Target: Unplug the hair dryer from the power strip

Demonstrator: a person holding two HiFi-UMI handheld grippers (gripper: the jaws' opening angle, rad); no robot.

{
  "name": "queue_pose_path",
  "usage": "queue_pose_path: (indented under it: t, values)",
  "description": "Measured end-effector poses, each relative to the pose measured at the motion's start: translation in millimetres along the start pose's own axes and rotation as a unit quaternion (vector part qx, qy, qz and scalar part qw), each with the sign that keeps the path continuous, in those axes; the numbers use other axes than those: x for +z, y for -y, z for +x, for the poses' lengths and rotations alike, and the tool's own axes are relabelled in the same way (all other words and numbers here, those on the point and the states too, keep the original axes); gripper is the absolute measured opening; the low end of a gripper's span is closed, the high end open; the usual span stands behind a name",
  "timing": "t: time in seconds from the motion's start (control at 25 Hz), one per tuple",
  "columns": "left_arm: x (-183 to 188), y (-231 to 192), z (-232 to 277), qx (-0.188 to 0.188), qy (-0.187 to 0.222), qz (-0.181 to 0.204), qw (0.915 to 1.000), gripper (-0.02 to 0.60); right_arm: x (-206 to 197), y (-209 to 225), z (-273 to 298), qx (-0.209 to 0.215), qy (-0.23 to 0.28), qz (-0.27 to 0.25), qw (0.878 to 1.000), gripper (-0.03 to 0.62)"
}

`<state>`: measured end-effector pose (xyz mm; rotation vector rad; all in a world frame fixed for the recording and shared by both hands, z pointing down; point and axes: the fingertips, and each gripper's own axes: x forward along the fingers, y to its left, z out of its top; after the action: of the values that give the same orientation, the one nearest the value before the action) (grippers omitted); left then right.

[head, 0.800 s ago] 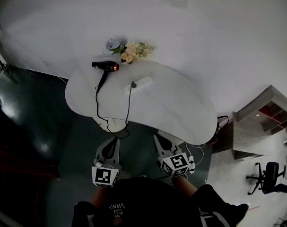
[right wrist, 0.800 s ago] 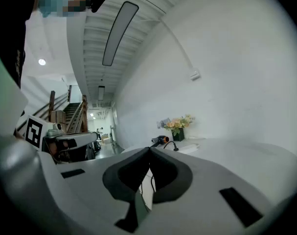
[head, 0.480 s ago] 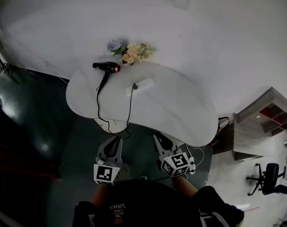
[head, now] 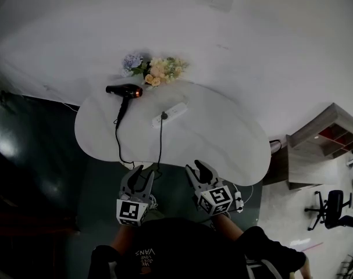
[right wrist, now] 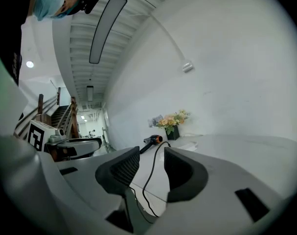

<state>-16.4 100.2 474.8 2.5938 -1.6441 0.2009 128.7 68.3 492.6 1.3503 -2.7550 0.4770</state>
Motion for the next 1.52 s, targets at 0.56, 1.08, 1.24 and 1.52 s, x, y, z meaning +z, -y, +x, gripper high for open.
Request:
queue_pose_path:
  t: [0.56, 1.08, 1.24, 1.52]
  values:
    - [-9, -89, 68, -0.085, -0.027, 0.012, 0.996, 0.181, -3, 18, 105, -0.059, -0.019, 0.031, 0.998, 0.183]
    - [-27, -142, 103, -0.145, -0.05, 0.035, 0.9875, 0.183, 1, 31, 155, -0.114, -0.011, 0.029, 0.993, 0.184]
    - [-34, -146, 108, -0.145, -0.056, 0.036, 0.9872, 0.183, -1, 36, 162, -0.113, -0.015, 0.036, 0.993, 0.184]
    - [-47, -154, 135, -0.127, -0.075, 0.037, 0.9884, 0.183, -2, 55, 185, -0.095, -0.034, 0.03, 0.994, 0.183]
